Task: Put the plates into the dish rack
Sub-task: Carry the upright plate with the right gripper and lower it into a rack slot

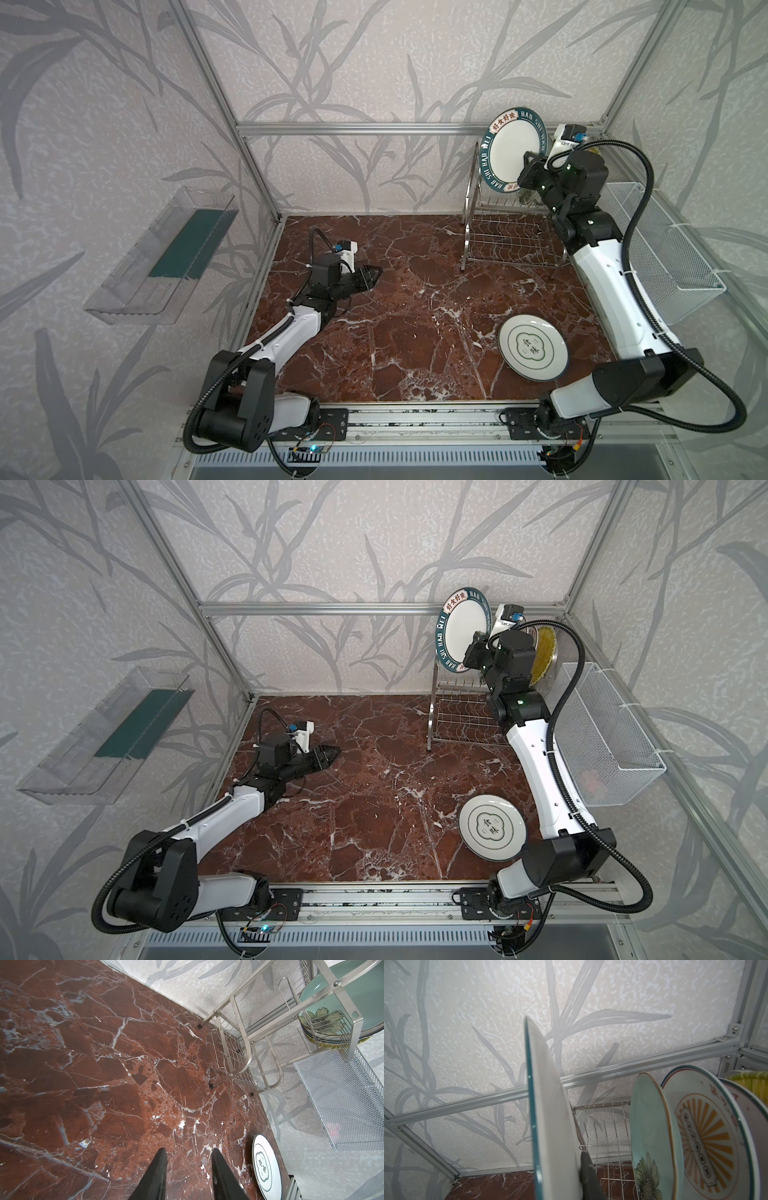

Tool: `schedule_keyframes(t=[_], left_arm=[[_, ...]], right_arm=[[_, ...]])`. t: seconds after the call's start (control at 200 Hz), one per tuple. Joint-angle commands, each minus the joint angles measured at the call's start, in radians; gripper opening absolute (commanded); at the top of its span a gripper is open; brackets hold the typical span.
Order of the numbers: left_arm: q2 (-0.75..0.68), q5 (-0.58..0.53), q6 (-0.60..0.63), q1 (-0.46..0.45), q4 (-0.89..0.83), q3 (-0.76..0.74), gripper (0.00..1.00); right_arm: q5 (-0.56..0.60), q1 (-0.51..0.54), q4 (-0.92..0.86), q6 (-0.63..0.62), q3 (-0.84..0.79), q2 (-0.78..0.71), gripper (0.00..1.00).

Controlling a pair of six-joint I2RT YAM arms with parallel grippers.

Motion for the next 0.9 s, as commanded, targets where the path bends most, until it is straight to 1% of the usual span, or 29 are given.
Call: schedule_keyframes(t=[0.0,0.325,0.59,0.895], left_arm=[[-0.014,0.006,0.012,-0.004,0.013,-0.008,0.35],[-0.01,0.005,0.012,-0.004,0.014,-0.008,0.35],[-0.009,0.009,0.009,-0.004,0.016,-0.006,0.35],[-0.004,0.011,0.006,-0.004,0.018,-0.003,0.34]], right_arm=[[0.063,-0.002,0.048,-0.023,0.067,-0.008,0.0],[0.174,-0.002,-0.008,-0.054,0.116,0.025,0.0],[0.273,0.003,-0.155,-0.058,0.242,0.103,0.0],[0.406,0.055,-0.212,-0.159,0.335,0.186,0.0]])
